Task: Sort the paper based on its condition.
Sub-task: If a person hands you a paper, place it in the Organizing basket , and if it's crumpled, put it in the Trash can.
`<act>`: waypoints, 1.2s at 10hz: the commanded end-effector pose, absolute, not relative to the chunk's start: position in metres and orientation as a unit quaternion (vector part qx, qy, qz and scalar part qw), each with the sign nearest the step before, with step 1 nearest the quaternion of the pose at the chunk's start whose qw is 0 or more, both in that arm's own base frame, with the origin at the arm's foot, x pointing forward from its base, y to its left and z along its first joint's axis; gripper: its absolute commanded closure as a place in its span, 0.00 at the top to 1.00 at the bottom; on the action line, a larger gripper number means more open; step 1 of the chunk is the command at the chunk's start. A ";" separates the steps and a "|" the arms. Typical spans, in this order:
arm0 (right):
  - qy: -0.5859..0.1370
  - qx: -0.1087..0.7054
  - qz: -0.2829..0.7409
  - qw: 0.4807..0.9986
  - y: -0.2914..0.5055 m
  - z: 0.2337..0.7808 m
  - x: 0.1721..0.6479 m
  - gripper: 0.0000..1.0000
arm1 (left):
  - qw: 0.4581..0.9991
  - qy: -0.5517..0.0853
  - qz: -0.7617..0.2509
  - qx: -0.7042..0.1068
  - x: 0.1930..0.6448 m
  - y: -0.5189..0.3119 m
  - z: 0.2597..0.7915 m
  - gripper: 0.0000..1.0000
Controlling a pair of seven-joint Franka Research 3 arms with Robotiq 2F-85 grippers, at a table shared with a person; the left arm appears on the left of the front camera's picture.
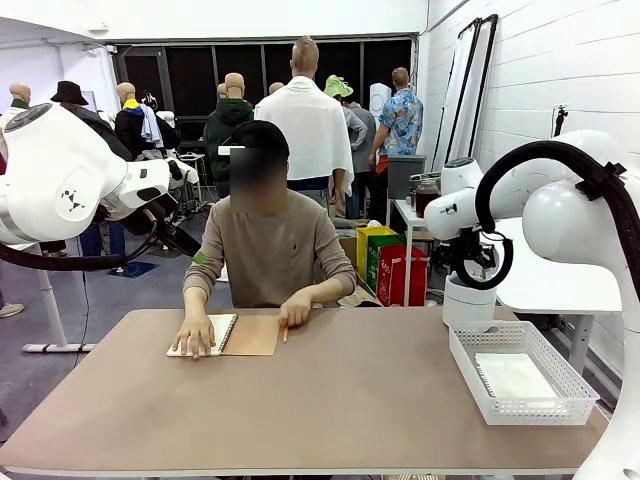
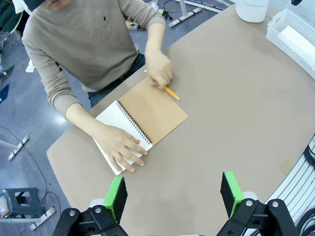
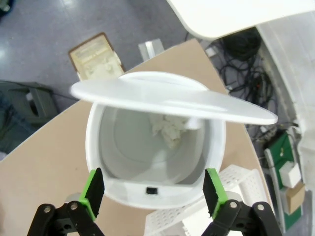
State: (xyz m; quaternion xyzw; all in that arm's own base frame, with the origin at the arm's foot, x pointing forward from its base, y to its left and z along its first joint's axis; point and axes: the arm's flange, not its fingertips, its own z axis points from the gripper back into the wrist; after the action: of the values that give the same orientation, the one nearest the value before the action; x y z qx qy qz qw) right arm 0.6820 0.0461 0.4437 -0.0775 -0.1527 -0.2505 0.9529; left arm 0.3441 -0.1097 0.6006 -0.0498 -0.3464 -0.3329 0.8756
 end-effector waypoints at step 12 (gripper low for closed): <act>-0.178 0.165 0.277 0.930 0.133 0.528 0.512 1.00 | 0.873 -0.351 -0.334 -0.054 0.345 -0.109 0.601 1.00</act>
State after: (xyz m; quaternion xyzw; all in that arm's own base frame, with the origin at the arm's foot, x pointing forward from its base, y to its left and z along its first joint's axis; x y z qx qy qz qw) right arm 0.5127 0.1540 0.5306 0.1590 -0.2086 0.2580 0.9299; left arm 0.3441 -0.1097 0.6007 -0.0498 -0.3464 -0.3328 0.8756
